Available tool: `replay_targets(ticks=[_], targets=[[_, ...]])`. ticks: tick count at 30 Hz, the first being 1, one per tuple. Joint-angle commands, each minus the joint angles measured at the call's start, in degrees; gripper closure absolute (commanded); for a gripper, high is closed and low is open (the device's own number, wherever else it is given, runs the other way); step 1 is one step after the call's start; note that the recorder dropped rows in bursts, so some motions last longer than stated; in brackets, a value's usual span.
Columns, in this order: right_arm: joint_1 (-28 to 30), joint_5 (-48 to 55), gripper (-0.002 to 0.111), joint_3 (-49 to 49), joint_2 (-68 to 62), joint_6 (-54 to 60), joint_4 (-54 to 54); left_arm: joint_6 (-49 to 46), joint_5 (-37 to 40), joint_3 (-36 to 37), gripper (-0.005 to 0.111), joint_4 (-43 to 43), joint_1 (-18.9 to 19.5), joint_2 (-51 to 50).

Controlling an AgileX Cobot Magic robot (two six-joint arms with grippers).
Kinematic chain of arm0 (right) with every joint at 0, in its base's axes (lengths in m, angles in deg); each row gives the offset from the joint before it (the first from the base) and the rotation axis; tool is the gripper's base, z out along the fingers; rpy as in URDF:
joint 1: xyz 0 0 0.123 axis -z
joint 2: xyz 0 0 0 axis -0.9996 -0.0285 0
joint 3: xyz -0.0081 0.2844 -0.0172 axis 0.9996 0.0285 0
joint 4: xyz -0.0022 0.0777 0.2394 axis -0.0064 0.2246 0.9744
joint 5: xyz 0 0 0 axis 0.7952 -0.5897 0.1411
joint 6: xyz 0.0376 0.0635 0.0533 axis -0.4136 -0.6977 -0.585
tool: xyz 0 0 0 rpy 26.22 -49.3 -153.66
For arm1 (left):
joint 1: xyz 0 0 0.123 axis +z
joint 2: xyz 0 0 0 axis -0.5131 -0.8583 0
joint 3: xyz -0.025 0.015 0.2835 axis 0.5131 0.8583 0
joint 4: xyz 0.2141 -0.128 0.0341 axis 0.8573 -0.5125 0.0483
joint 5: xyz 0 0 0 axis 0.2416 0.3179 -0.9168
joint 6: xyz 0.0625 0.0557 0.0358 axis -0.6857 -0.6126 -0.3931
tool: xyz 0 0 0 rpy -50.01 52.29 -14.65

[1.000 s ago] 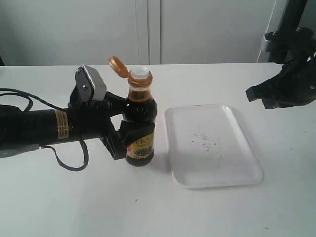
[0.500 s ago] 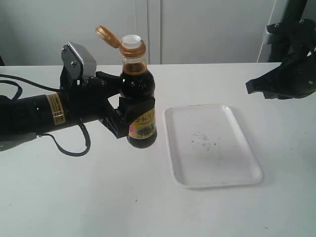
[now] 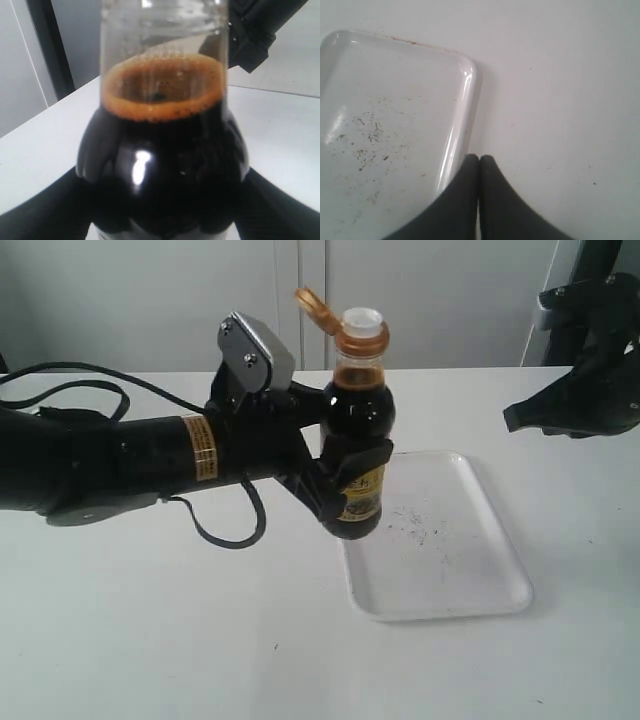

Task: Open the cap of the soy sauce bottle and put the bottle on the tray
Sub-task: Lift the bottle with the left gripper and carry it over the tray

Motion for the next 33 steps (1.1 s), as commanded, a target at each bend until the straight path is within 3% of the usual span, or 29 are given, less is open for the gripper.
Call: replay_targets(ticks=[1,11,33], targets=[[0.76,-1.1,0.108,-0.34,-0.03,0.15,-2.16,-0.11,-4.18,-4.21,0.107,-3.4,-2.25,-1.6],[5.51,-1.72,0.108,-0.34,-2.76,-1.39,-1.97,-0.6,-3.56,-11.34,0.107,-4.84,-4.45,-7.54],[5.51,-5.26,0.108,-0.34,-8.5,-1.39,-0.26,-0.5,-5.14,-20.62,0.107,-7.75,-5.38,-18.31]])
